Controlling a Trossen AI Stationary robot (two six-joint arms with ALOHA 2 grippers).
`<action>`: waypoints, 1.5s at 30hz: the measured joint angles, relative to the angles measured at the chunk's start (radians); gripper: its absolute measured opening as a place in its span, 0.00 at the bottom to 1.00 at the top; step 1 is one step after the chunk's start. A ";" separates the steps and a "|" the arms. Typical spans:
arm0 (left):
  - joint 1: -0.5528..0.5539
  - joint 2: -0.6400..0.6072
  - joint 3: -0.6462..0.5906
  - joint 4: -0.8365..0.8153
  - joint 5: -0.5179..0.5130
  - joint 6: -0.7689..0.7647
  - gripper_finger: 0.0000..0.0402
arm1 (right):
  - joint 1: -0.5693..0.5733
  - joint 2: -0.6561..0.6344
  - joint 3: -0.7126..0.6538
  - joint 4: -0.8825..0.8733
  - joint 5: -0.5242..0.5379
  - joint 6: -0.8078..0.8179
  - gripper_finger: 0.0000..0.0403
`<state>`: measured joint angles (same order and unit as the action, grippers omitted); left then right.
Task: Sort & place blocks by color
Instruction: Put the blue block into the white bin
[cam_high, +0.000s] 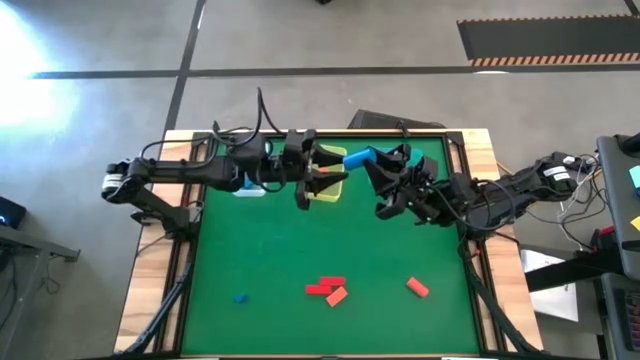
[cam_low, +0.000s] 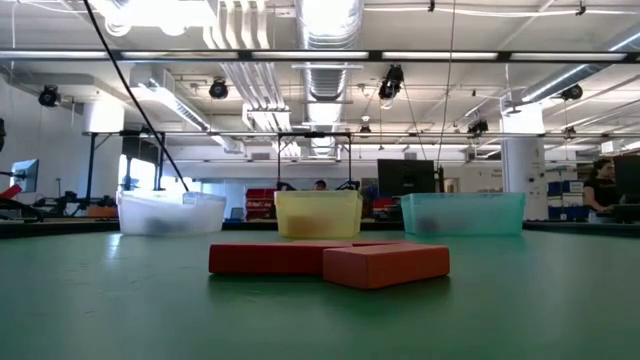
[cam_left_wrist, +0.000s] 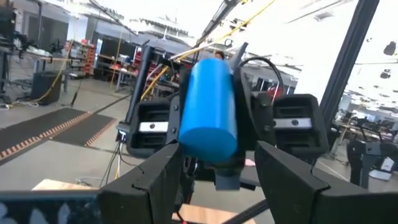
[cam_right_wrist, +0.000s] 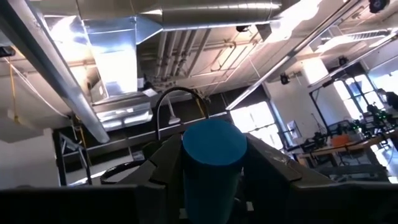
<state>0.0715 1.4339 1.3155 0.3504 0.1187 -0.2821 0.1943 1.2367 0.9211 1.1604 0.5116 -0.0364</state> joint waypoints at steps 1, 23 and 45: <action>0.000 0.005 0.000 0.015 -0.001 0.000 0.46 | 0.000 0.003 0.001 0.004 0.001 0.001 0.30; 0.000 0.069 0.000 0.190 0.002 0.000 0.29 | -0.001 0.003 0.002 -0.002 -0.015 0.012 0.30; 0.305 -0.040 -0.001 -1.015 -0.240 0.000 0.29 | -0.003 -0.152 0.002 -0.356 0.252 0.130 0.64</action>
<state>0.3764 1.3941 1.3148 -0.6646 -0.1210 -0.2818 0.1917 1.0850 0.9226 0.8042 0.7632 0.0933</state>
